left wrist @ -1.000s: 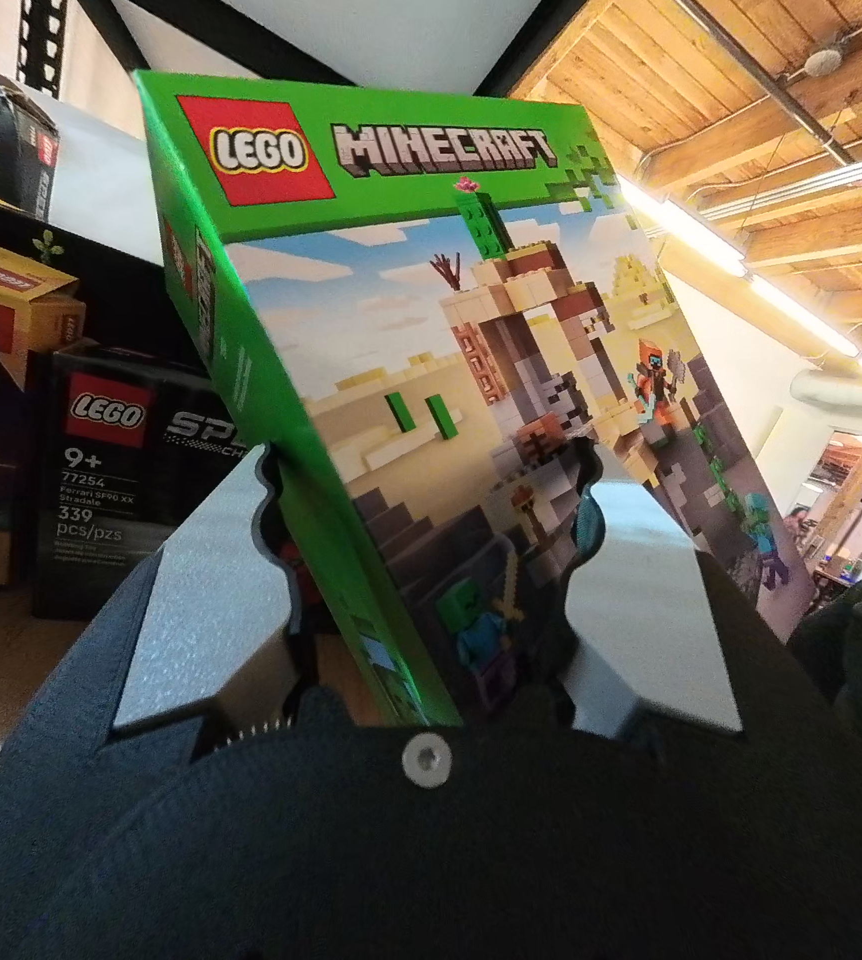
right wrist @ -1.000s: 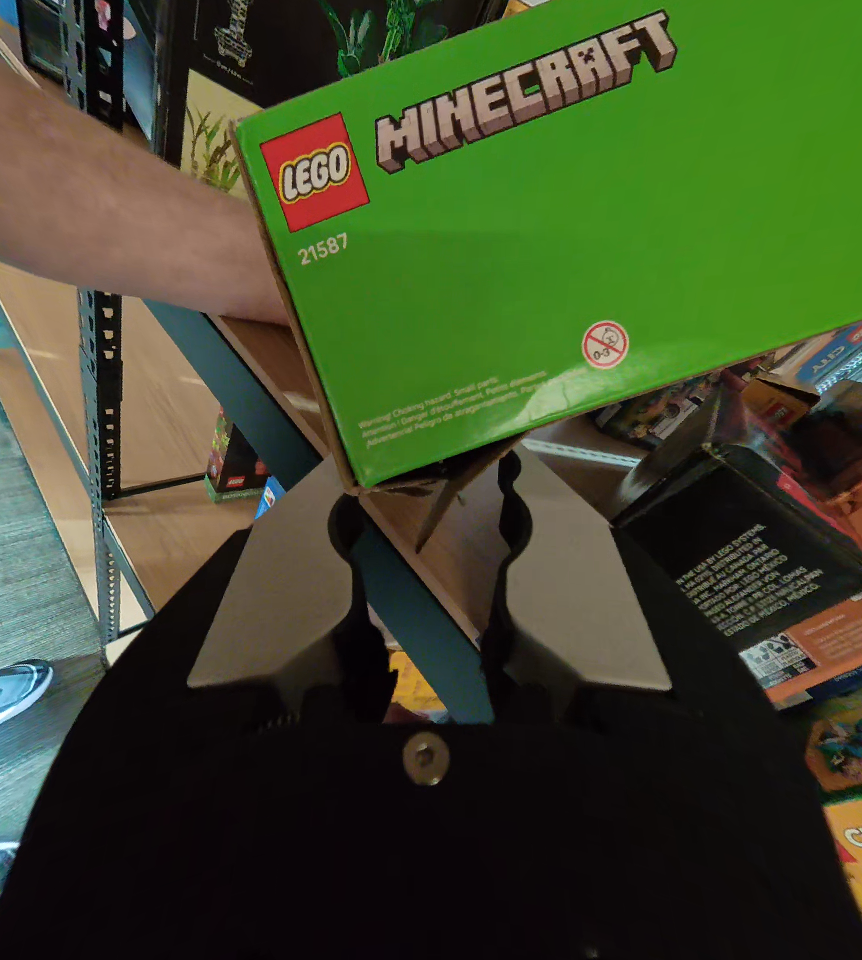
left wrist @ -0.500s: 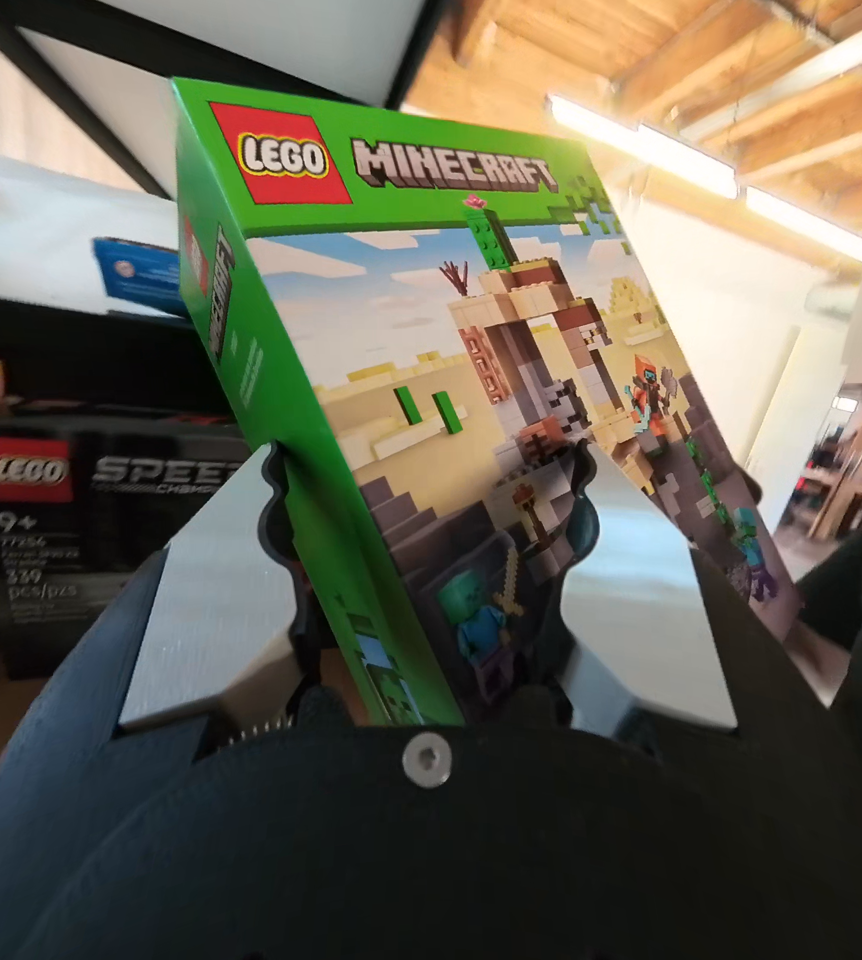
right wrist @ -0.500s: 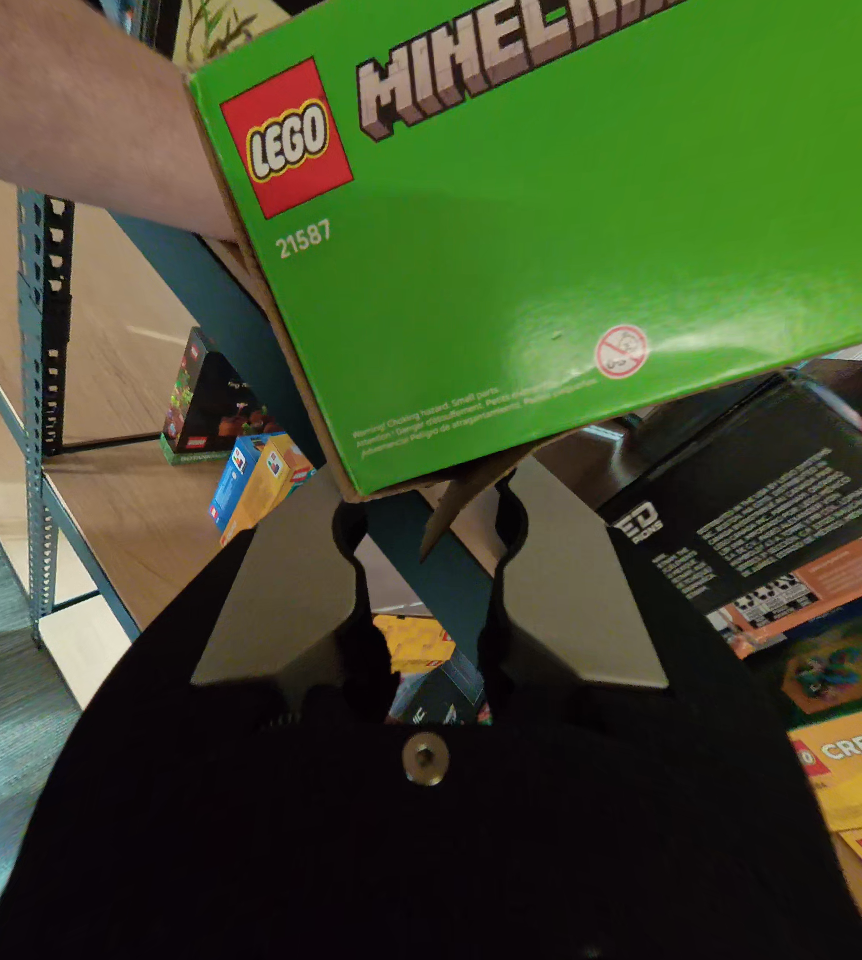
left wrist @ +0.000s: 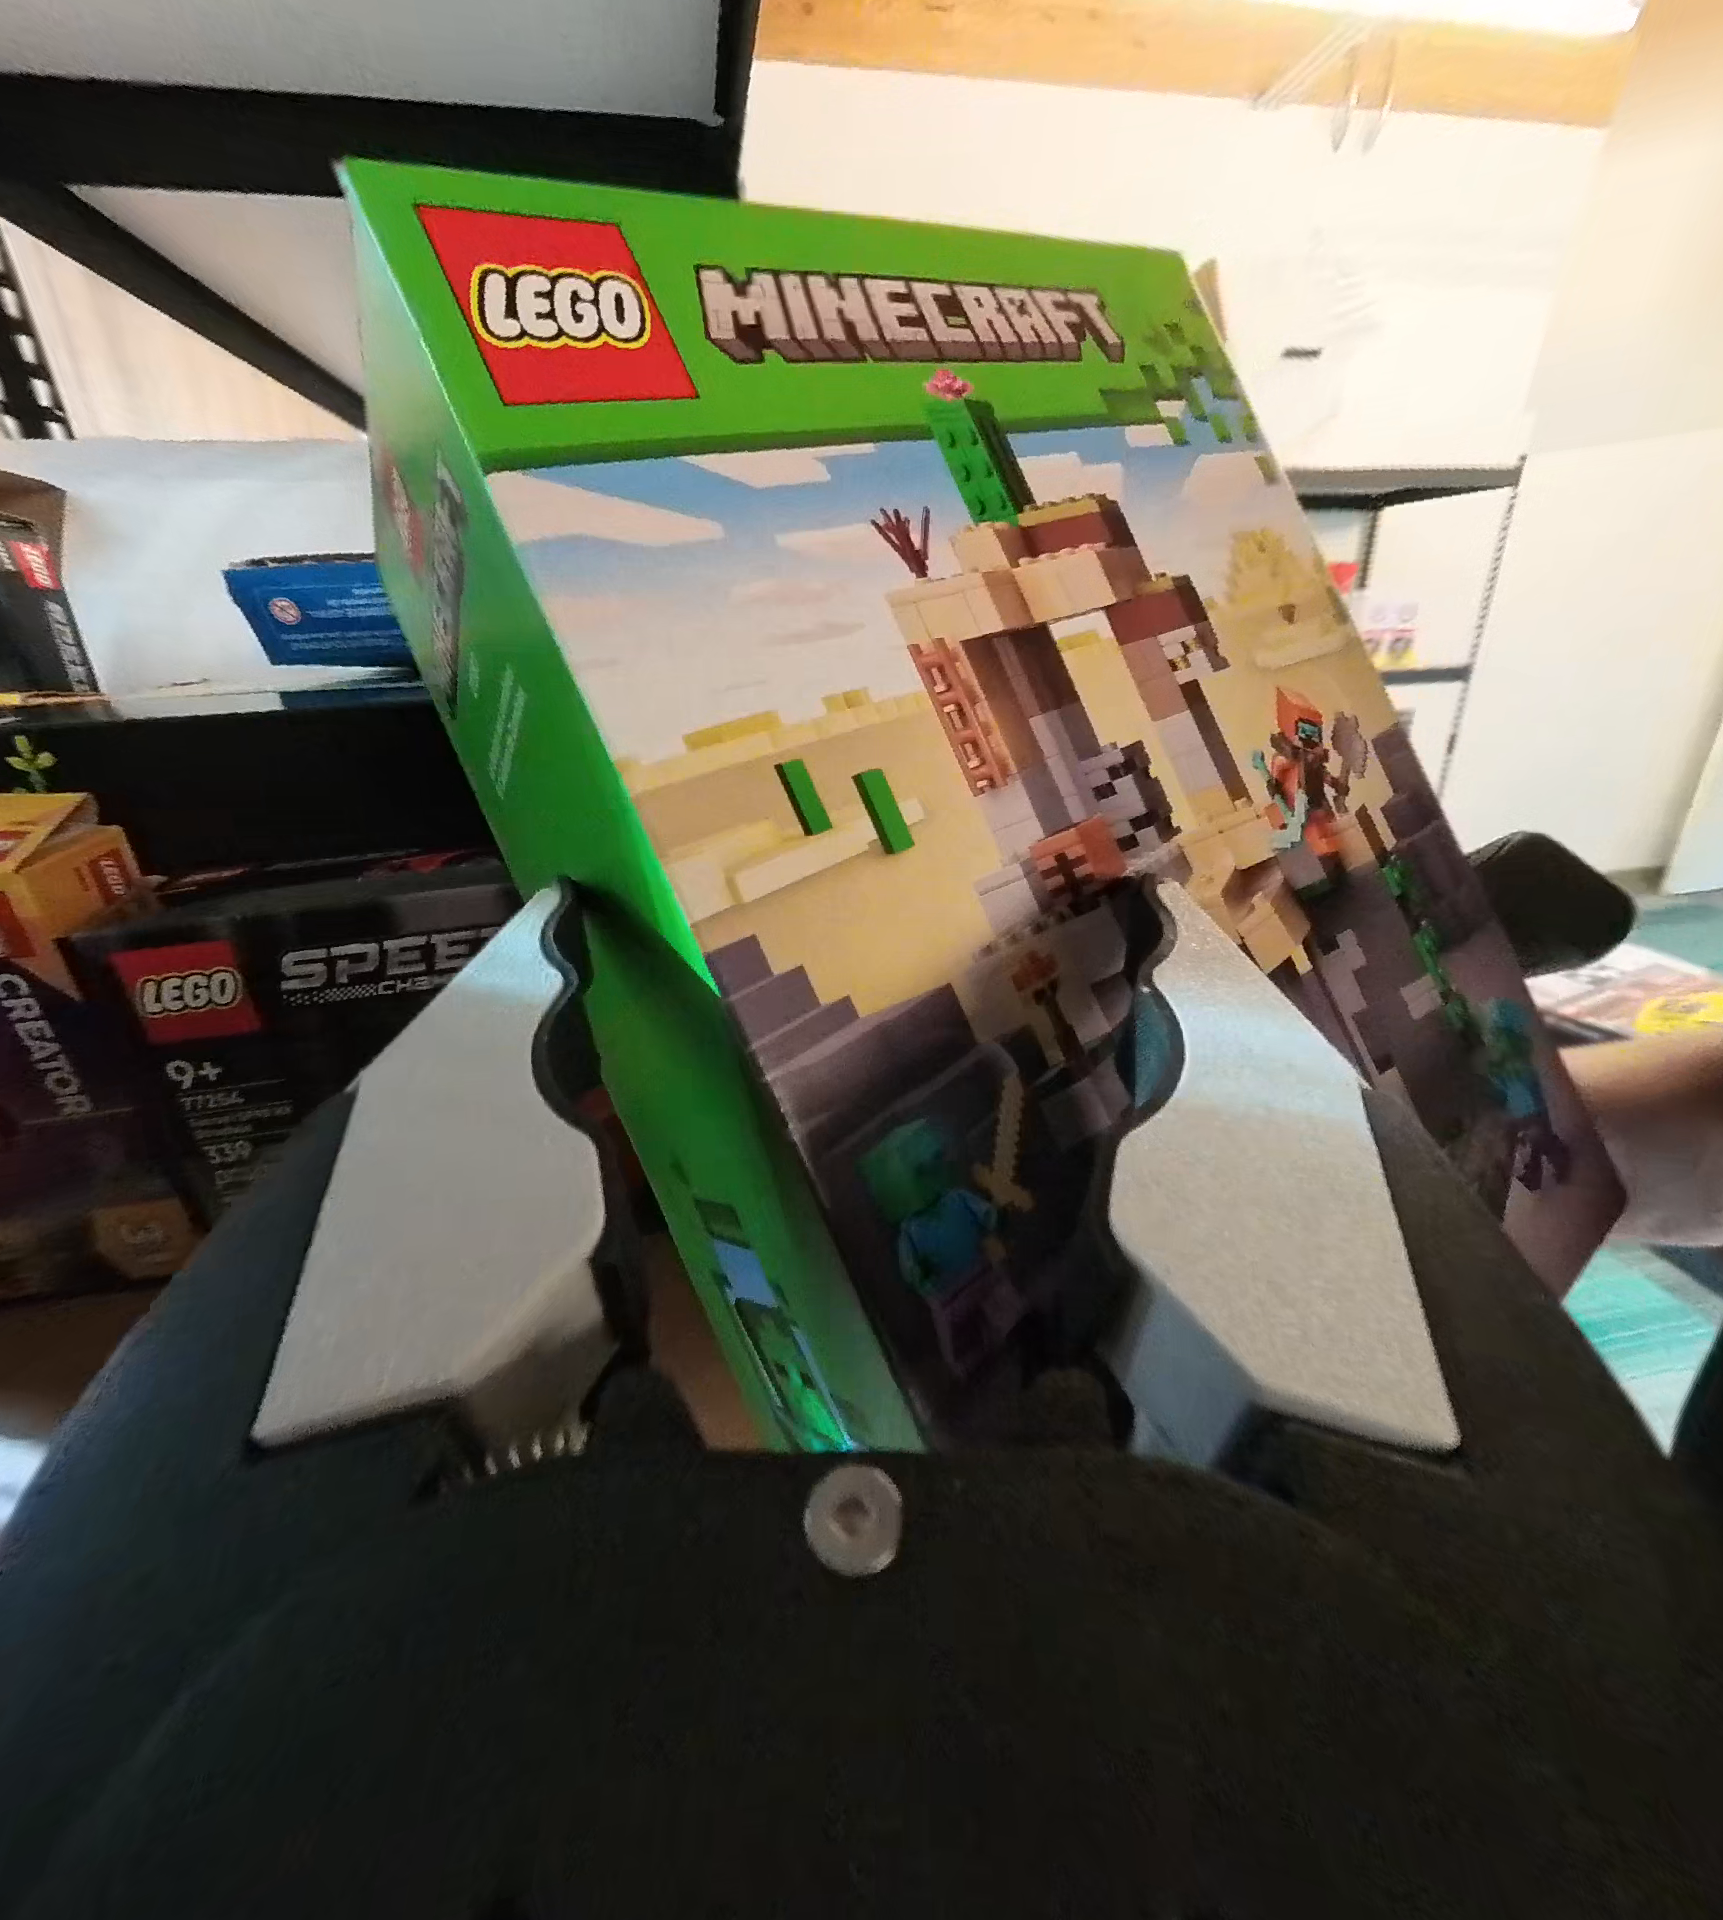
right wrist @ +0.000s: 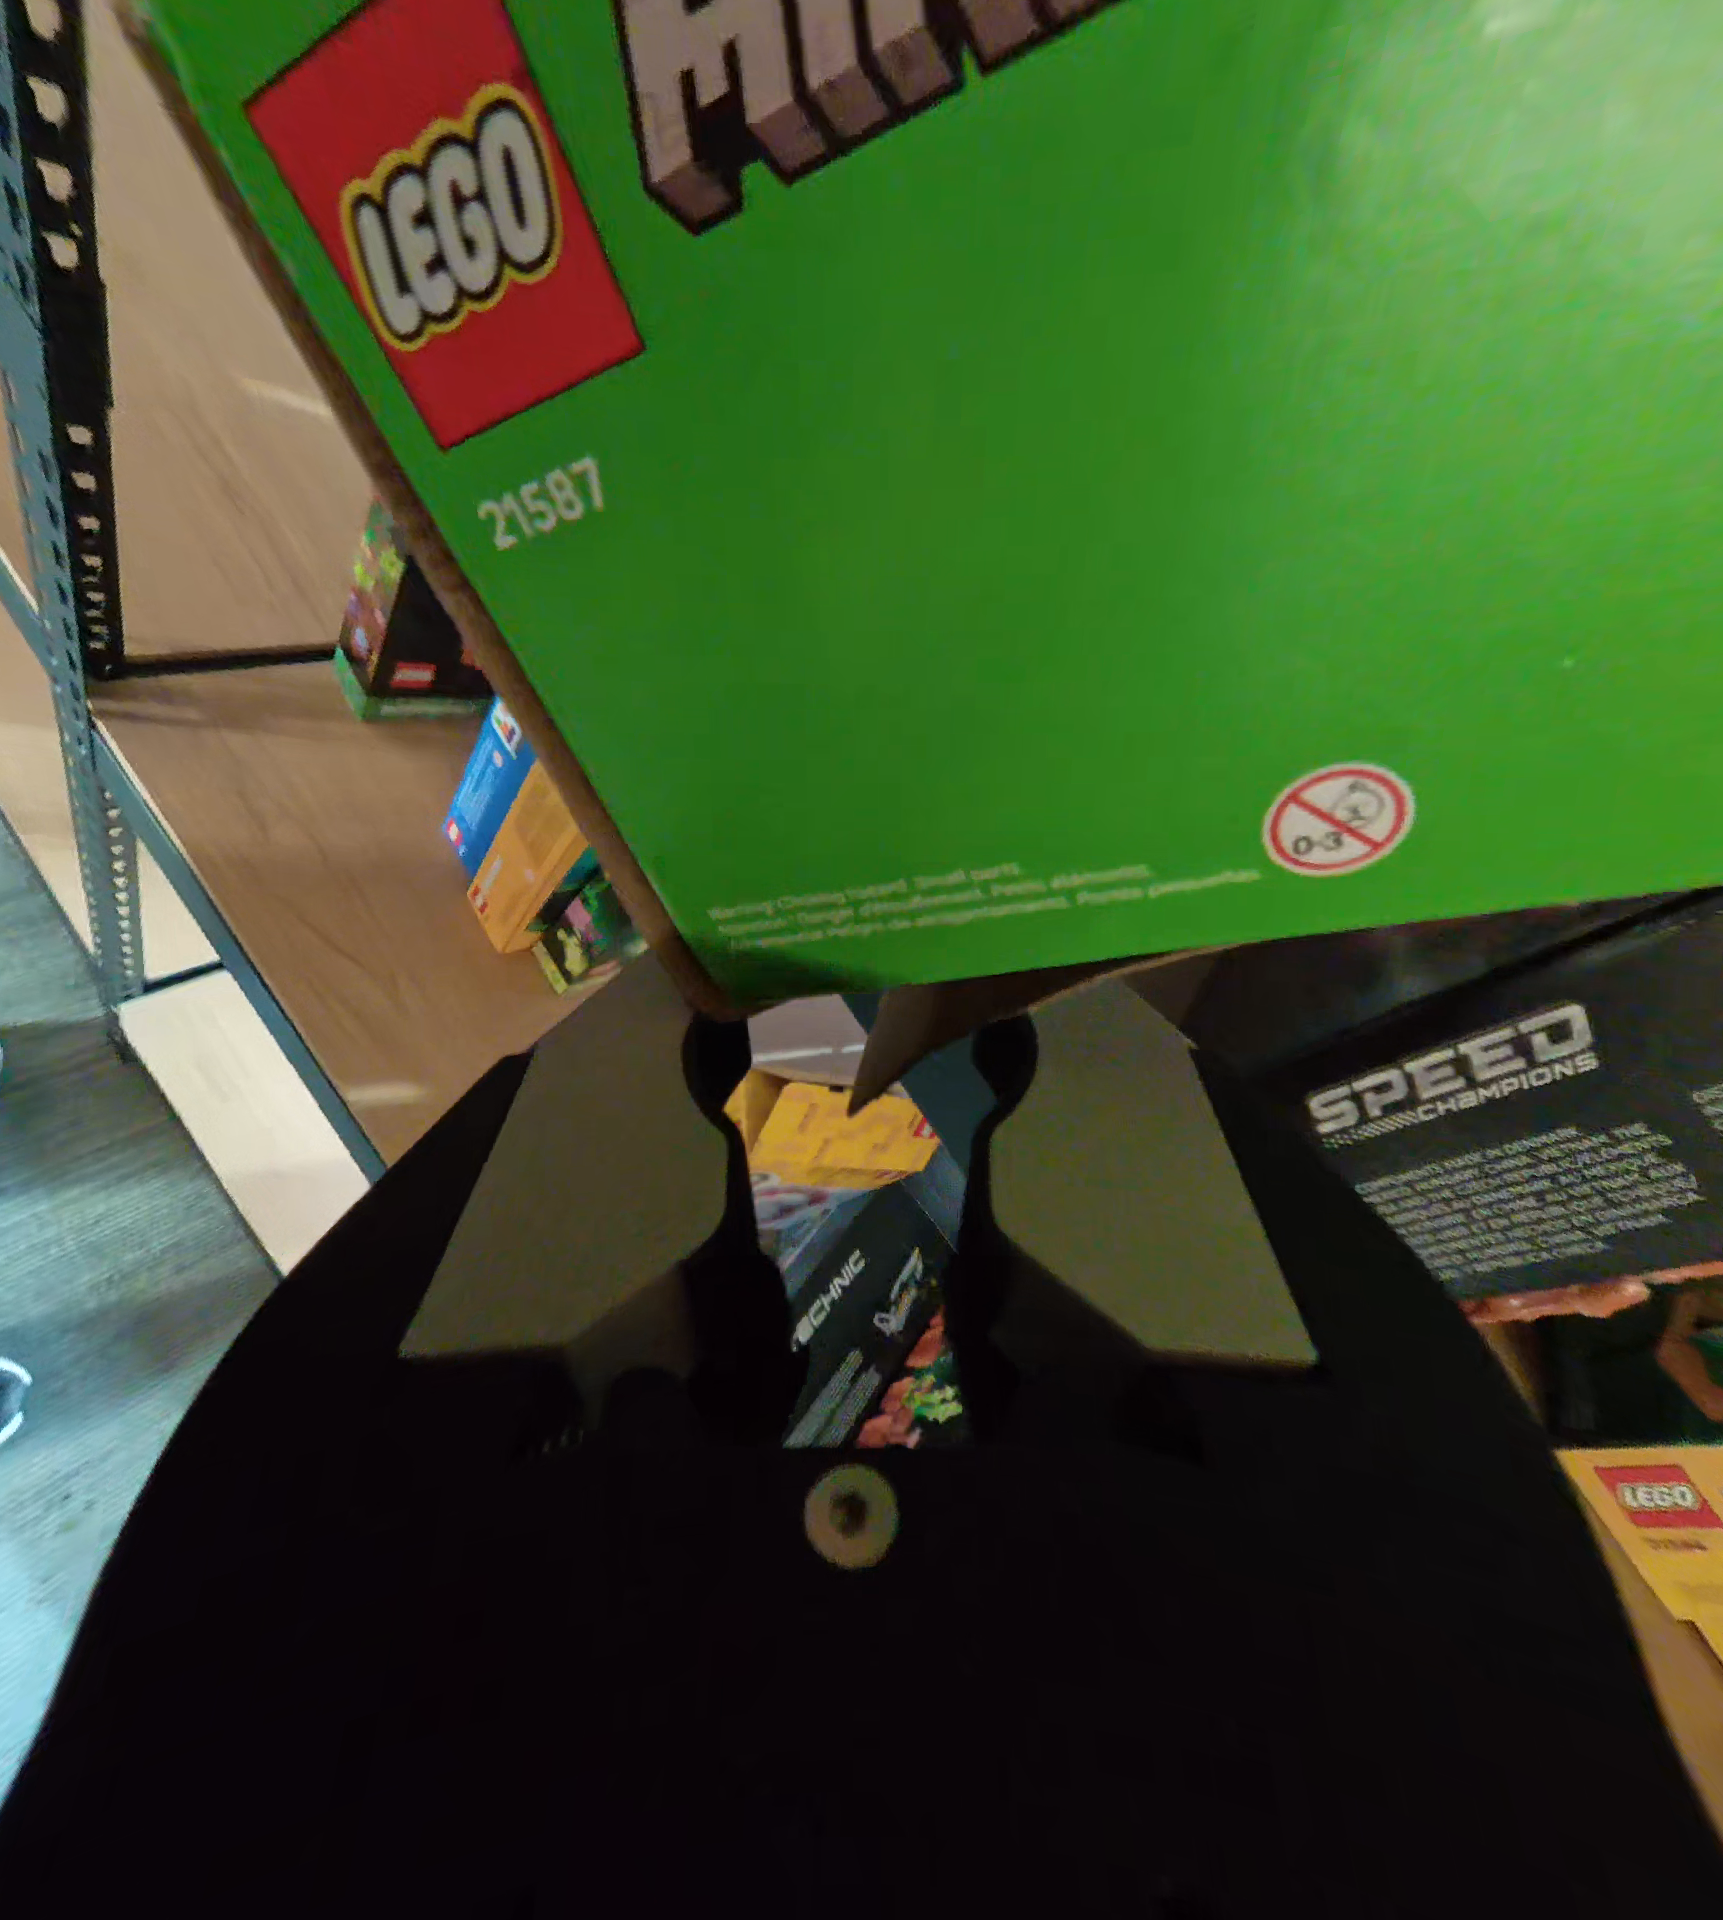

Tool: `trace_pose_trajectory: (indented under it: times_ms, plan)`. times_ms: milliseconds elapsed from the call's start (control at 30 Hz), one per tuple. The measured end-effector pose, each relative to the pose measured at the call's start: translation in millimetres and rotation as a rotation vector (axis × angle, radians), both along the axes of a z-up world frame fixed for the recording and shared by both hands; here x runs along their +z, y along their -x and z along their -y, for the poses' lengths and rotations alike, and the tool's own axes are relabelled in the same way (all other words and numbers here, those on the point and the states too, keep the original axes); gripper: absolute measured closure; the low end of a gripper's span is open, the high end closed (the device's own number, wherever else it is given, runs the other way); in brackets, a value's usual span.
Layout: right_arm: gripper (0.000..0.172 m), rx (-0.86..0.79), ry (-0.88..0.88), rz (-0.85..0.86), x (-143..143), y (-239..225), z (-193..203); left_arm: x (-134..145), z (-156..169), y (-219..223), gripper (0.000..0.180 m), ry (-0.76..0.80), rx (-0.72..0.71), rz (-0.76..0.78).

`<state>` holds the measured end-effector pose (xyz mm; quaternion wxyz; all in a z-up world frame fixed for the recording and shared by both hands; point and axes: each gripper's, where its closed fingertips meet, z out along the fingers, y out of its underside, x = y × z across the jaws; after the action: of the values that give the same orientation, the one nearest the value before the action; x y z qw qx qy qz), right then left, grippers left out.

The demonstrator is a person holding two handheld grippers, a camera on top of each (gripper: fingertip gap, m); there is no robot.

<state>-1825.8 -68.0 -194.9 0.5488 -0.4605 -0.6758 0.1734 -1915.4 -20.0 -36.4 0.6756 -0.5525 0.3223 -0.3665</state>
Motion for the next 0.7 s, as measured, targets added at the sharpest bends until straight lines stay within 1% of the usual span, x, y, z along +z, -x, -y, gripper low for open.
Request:
trace_pose_trajectory:
  times_ms: [67, 167, 233, 367, 467, 533, 633, 700]
  plan:
    - [0.135, -0.024, -0.014, 0.042, -4.3, 1.6, -6.5, -1.1, 2.8, 4.1, 0.078, -0.029, 0.036, -0.034]
    - [0.136, -0.032, -0.03, 0.085, -6.7, 7.8, -11.2, -3.7, 4.0, 8.5, 0.071, -0.05, 0.074, -0.07]
    - [0.136, -0.06, -0.068, 0.138, -10.3, 10.6, -17.6, -4.2, 3.4, 12.4, 0.07, -0.058, 0.099, -0.094]
    - [0.137, -0.113, -0.11, 0.182, -12.5, 12.6, -33.3, -2.4, 3.4, 17.1, 0.07, -0.113, 0.137, -0.097]
    - [0.138, -0.176, -0.183, 0.234, -10.4, 11.6, -47.7, -2.5, -0.4, 20.6, 0.066, -0.143, 0.174, -0.115]
    - [0.138, -0.267, -0.249, 0.26, -7.1, 7.9, -62.7, -4.6, -3.4, 22.1, 0.061, -0.178, 0.202, -0.135]
    - [0.139, -0.283, -0.27, 0.259, -8.5, 9.1, -64.2, -7.9, -1.9, 24.4, 0.059, -0.196, 0.212, -0.143]
    - [0.138, -0.276, -0.269, 0.286, -16.5, 10.9, -59.6, -11.6, 1.6, 22.2, 0.061, -0.199, 0.206, -0.17]
